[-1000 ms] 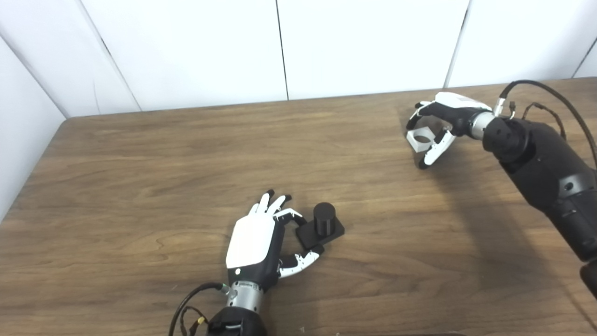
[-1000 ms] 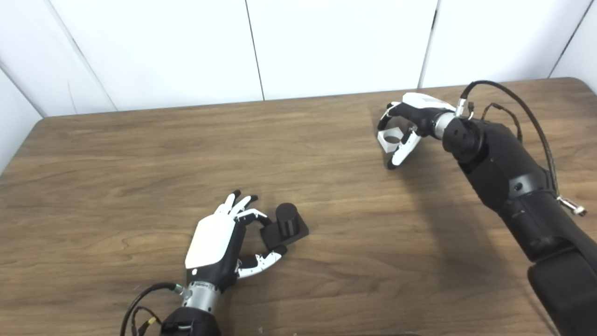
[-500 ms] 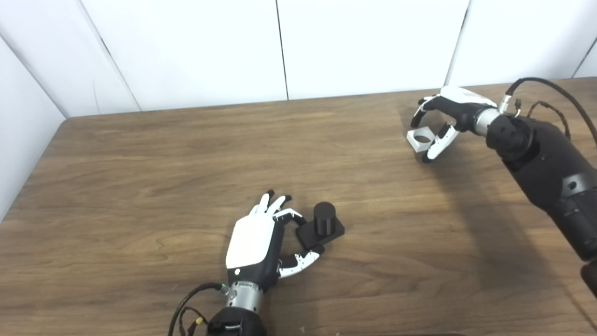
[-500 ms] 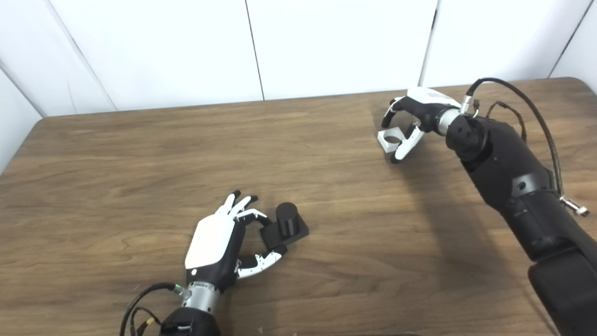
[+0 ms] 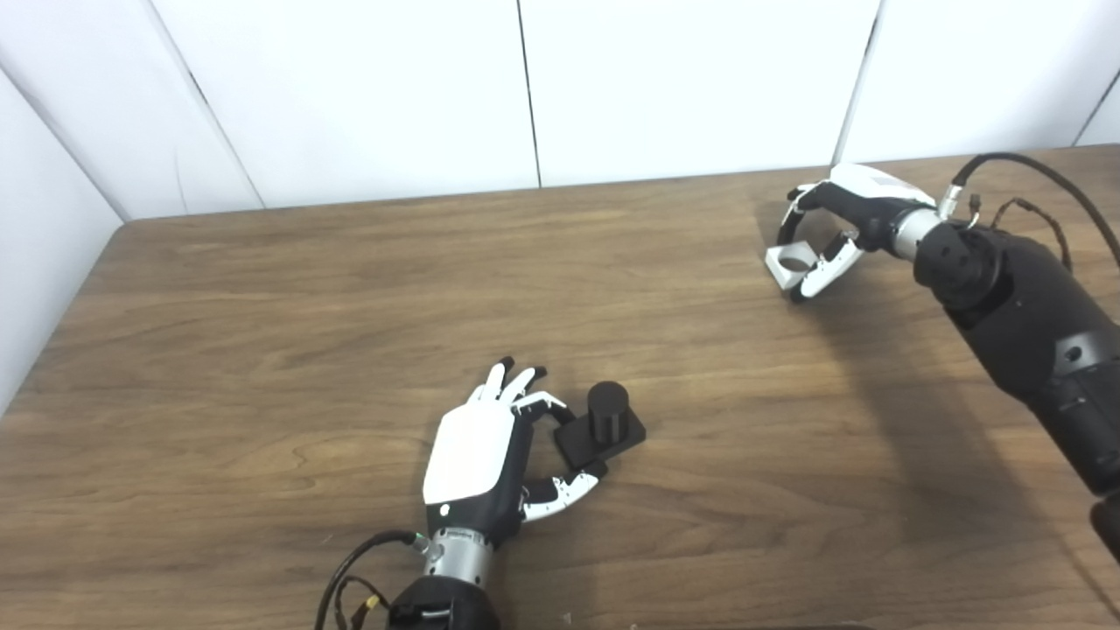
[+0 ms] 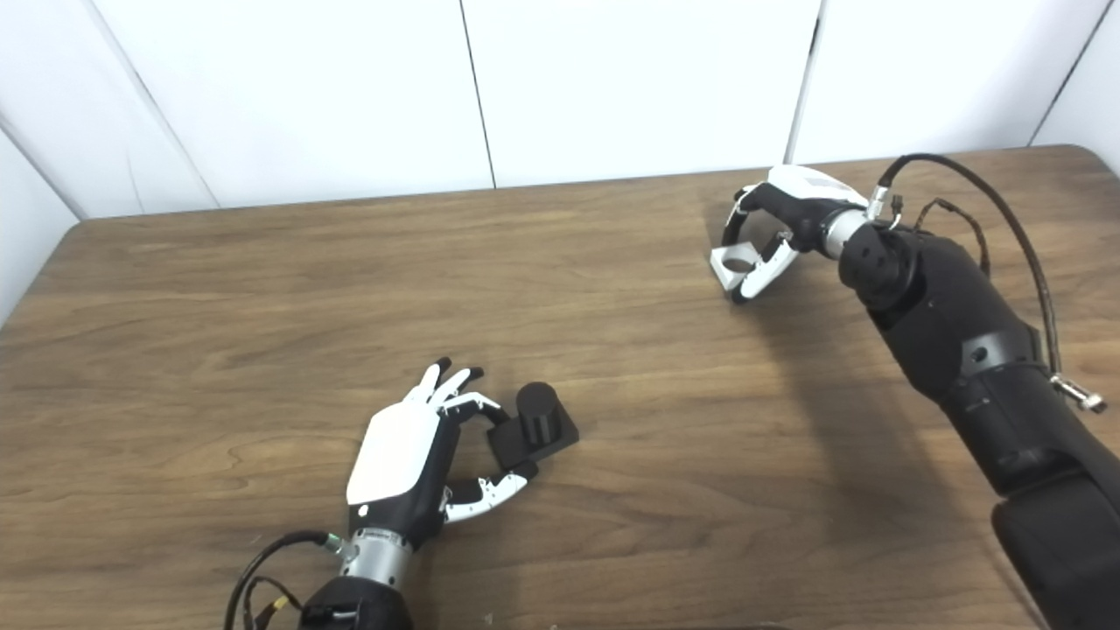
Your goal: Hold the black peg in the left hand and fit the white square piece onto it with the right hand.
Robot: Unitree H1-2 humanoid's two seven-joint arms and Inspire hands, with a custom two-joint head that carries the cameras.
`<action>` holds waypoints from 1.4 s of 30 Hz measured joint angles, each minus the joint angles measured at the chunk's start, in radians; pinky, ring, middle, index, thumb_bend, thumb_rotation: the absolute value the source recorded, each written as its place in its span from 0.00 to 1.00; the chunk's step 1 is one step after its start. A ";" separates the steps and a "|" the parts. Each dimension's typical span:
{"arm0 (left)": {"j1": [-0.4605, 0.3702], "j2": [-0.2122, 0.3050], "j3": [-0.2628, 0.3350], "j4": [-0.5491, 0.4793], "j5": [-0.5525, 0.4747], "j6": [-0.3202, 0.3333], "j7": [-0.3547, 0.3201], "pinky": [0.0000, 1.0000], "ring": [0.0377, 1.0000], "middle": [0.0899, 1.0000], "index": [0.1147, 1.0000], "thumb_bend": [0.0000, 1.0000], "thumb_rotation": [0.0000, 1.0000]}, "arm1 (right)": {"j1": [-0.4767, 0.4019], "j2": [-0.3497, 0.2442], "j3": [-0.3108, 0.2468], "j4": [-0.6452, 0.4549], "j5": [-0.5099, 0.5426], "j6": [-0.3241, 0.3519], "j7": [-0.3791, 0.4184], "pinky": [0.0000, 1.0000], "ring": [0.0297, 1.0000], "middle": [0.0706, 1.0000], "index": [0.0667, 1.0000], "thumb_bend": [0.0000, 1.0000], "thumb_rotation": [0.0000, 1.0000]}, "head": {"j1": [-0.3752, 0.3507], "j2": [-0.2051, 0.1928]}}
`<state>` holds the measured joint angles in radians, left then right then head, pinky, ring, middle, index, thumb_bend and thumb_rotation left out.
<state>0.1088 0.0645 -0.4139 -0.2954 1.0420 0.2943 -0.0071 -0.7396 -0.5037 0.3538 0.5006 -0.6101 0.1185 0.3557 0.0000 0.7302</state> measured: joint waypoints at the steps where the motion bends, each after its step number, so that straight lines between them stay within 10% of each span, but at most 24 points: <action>1: 0.000 0.000 0.000 -0.001 0.000 0.000 0.000 0.93 1.00 0.90 0.54 0.54 0.41 | 0.000 0.000 0.000 0.000 0.000 0.000 0.000 0.88 0.98 0.92 0.46 0.52 0.14 | 0.000 0.000; 42: 0.001 0.000 0.002 -0.021 0.000 0.000 -0.009 0.93 1.00 0.90 0.54 0.55 0.40 | 0.014 0.001 0.000 -0.001 0.004 -0.029 -0.046 0.88 0.95 0.87 0.45 0.52 0.14 | 0.002 0.008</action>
<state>0.1097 0.0650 -0.4114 -0.3162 1.0421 0.2945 -0.0159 -0.7260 -0.5023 0.3536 0.5000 -0.6062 0.0896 0.3096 0.0015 0.7378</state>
